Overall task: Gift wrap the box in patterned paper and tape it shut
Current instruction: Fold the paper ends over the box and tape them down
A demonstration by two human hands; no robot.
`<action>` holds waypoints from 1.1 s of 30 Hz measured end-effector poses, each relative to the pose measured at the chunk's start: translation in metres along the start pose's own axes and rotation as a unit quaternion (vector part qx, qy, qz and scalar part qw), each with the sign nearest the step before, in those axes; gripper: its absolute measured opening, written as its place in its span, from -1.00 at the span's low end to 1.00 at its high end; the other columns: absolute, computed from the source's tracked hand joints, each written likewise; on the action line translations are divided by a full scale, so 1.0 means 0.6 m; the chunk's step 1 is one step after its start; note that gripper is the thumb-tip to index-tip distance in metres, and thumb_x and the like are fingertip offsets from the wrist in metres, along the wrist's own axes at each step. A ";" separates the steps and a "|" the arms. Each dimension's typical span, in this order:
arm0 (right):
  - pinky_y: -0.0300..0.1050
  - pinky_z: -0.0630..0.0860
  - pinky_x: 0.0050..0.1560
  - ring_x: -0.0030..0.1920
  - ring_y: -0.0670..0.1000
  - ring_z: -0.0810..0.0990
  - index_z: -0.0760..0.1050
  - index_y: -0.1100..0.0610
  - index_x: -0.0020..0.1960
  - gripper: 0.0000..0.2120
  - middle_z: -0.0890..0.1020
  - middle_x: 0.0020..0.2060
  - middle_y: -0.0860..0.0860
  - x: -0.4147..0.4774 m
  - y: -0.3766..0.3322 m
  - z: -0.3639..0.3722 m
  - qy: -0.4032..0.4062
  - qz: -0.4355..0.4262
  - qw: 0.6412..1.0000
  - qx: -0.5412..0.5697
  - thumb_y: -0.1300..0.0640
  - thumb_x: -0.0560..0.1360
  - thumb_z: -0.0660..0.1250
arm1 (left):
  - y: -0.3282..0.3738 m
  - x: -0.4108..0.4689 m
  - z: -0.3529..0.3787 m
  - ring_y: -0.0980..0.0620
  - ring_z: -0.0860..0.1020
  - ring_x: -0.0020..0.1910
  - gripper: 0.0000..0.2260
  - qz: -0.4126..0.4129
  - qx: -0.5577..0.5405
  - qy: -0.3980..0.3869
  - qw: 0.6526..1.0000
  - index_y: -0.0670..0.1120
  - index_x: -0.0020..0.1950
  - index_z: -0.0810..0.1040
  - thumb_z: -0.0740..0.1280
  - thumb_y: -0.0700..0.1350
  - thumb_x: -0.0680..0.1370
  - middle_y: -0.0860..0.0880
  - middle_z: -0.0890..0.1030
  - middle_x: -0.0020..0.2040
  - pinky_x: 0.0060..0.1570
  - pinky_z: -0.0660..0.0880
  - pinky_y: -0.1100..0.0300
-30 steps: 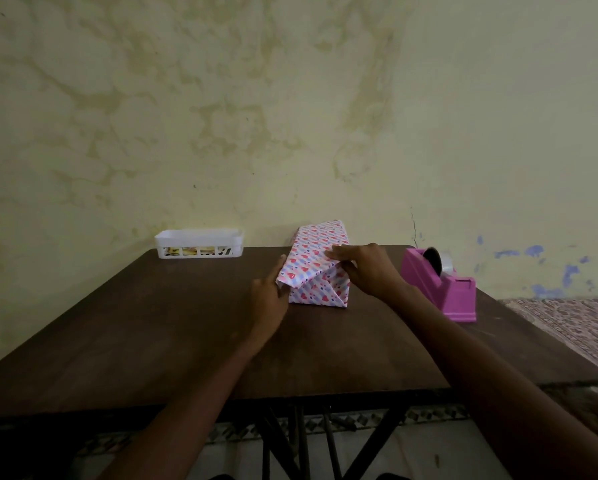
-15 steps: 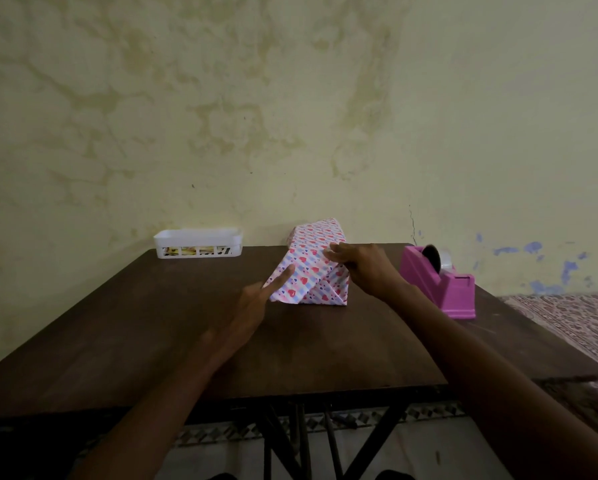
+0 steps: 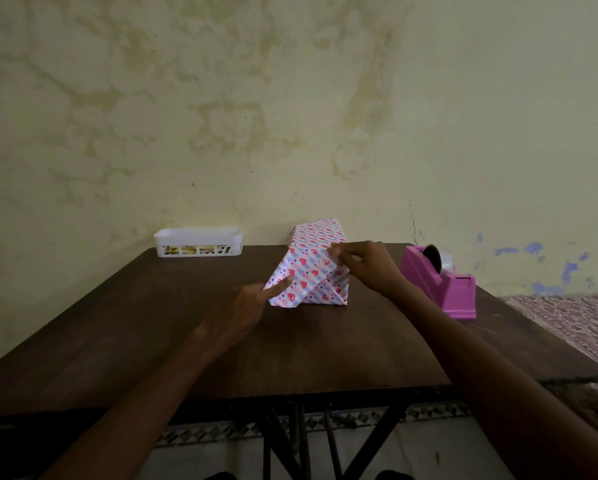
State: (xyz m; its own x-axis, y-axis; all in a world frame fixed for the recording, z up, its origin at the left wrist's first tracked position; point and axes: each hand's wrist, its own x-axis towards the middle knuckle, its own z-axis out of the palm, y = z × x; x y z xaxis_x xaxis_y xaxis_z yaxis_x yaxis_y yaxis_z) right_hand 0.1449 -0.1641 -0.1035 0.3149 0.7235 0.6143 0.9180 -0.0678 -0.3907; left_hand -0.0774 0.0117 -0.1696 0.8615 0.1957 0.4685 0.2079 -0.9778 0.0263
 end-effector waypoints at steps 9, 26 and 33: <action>-0.22 0.56 0.05 -0.06 -0.10 0.66 0.69 0.11 0.08 -0.82 0.72 0.01 0.01 0.006 -0.018 0.023 0.107 0.059 0.992 0.015 0.22 0.49 0.44 | -0.002 0.004 0.002 -0.07 0.53 0.21 -0.31 -0.016 -0.021 -0.048 0.998 0.37 0.39 -0.16 0.26 -0.14 0.61 -0.17 0.45 0.36 0.29 0.42 0.15; -0.53 0.41 -0.15 -0.17 -0.18 0.60 0.69 0.17 0.04 -0.78 0.72 -0.02 0.04 0.010 -0.029 0.013 0.072 0.076 0.994 -0.022 0.36 0.44 0.44 | 0.092 0.129 -0.087 -0.08 0.48 0.27 -0.42 -0.257 -0.303 0.054 0.916 -0.05 0.43 0.26 0.35 0.15 0.51 -0.09 0.43 0.39 0.06 0.43 0.17; -0.53 0.39 -0.23 -0.26 -0.29 0.54 0.68 0.13 0.09 -0.74 0.72 0.01 0.02 0.006 -0.032 0.012 0.061 0.080 0.995 -0.015 0.24 0.41 0.53 | 0.075 0.139 -0.023 -0.03 0.29 0.44 -0.05 -0.255 -0.264 -0.011 0.930 -0.03 0.50 0.10 0.52 0.23 0.28 -0.06 0.24 0.50 0.43 0.26 0.02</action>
State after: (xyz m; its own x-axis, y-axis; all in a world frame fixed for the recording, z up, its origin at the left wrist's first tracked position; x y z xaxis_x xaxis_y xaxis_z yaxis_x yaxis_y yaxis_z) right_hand 0.1267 -0.1552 -0.0987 0.4826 0.6136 0.6249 0.8602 -0.1978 -0.4701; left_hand -0.0027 -0.0170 -0.1170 0.7240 0.6397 0.2580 0.3410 -0.6571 0.6722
